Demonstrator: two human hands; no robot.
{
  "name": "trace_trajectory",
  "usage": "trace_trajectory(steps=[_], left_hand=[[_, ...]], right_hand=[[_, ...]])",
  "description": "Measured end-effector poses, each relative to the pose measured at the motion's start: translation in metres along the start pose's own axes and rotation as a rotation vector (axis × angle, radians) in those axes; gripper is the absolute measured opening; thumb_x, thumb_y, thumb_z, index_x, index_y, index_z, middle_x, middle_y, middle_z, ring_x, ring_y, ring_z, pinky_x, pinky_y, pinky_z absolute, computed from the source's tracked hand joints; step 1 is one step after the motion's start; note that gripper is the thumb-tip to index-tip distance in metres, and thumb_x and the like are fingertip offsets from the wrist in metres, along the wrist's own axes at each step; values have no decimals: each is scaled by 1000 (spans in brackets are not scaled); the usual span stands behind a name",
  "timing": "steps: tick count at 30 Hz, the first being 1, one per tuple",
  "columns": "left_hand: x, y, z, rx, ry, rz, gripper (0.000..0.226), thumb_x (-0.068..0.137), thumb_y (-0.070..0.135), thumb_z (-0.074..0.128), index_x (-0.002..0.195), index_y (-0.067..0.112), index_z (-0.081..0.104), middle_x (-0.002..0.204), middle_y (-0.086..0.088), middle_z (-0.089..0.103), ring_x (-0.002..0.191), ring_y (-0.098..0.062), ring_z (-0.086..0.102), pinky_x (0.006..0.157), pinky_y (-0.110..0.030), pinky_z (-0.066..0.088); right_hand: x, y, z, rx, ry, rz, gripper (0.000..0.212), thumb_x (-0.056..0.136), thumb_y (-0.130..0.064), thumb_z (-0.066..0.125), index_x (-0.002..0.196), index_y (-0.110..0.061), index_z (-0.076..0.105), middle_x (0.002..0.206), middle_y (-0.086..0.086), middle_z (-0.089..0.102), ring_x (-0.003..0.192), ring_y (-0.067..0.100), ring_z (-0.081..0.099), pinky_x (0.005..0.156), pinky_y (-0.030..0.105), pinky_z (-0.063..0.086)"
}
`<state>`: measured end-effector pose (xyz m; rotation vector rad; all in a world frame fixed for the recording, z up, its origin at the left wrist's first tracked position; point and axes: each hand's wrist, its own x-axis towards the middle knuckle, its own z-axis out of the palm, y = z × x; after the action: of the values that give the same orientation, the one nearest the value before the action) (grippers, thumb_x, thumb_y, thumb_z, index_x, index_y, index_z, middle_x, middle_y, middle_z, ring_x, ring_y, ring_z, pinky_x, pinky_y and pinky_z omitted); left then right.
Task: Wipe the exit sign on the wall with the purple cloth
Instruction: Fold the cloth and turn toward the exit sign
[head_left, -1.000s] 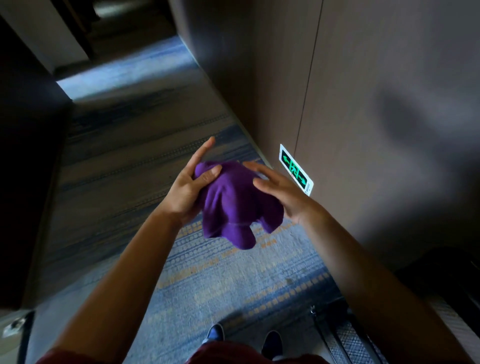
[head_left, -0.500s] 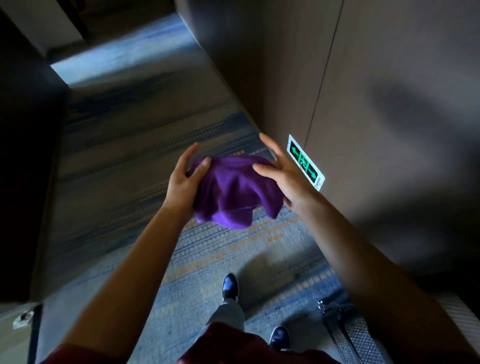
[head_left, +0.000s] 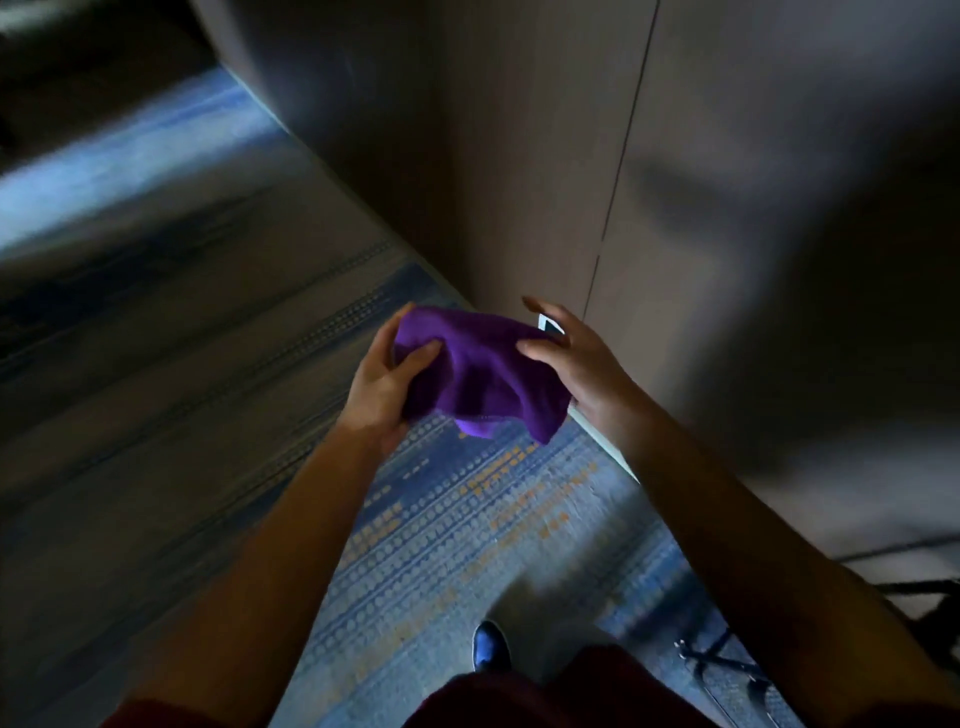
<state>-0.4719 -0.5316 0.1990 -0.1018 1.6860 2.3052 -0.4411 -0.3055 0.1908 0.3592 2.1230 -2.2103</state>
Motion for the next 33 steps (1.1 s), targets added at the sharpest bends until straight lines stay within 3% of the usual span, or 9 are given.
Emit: trace_trajectory(steps=[5, 10, 14, 16, 20, 24, 27, 30, 33], left_hand=[[80, 26, 29, 327, -216, 68, 59, 92, 0, 68, 146, 18, 49, 131, -7, 66, 118, -22, 62, 114, -54, 43], [163, 34, 95, 614, -408, 216, 67, 87, 30, 75, 149, 27, 47, 133, 3, 63, 120, -14, 64, 104, -35, 54], [218, 35, 148, 656, -533, 237, 57, 91, 35, 73, 143, 36, 50, 109, 18, 70, 97, -1, 73, 76, -24, 61], [243, 39, 172, 685, -559, 277, 52, 95, 29, 70, 143, 30, 51, 112, 18, 67, 93, 1, 72, 75, -22, 61], [281, 50, 214, 739, -728, 308, 50, 96, 29, 69, 143, 26, 51, 125, 3, 64, 106, -8, 69, 82, -21, 60], [295, 46, 257, 770, -995, 260, 44, 103, 28, 57, 145, 31, 48, 135, 7, 58, 113, 3, 62, 88, -17, 56], [298, 31, 279, 800, -1114, 251, 40, 106, 25, 51, 146, 23, 50, 133, 11, 57, 108, 13, 58, 89, -7, 49], [305, 13, 294, 828, -1240, 208, 41, 106, 27, 50, 147, 22, 49, 145, 0, 54, 127, -12, 57, 104, -27, 49], [314, -10, 300, 822, -1294, 138, 37, 105, 22, 53, 142, 21, 53, 122, -6, 62, 109, -20, 63, 87, -31, 55]], right_hand=[[54, -1, -7, -279, 117, 40, 119, 50, -102, 61, 150, -39, 46, 133, -21, 68, 118, -2, 63, 105, 30, 46], [108, -17, -35, -75, 246, -81, 84, 65, -88, 71, 139, -69, 37, 113, -4, 76, 105, 14, 75, 98, 42, 59], [134, -31, -57, -103, 446, -217, 76, 80, -82, 62, 143, -74, 21, 110, -51, 58, 103, -24, 60, 78, 3, 51], [145, -35, -68, -170, 603, -284, 79, 86, -75, 60, 152, -65, 17, 116, -44, 58, 102, -29, 56, 78, -3, 45], [151, -35, -81, -356, 728, -355, 85, 89, -67, 64, 156, -60, 12, 147, -22, 43, 127, -8, 48, 103, 10, 39], [149, -28, -85, -523, 840, -290, 90, 83, -81, 56, 155, -62, 7, 161, -8, 37, 133, 7, 47, 104, 21, 44], [147, -19, -80, -553, 1004, -200, 95, 79, -84, 60, 157, -61, 9, 158, -6, 38, 128, 18, 56, 97, 30, 52], [147, -12, -75, -594, 1160, -89, 97, 79, -83, 60, 159, -56, 13, 152, -4, 45, 121, 20, 63, 89, 28, 51], [153, 3, -62, -581, 1271, 69, 92, 82, -81, 57, 158, -59, 9, 136, -2, 60, 109, 24, 69, 87, 35, 54]])
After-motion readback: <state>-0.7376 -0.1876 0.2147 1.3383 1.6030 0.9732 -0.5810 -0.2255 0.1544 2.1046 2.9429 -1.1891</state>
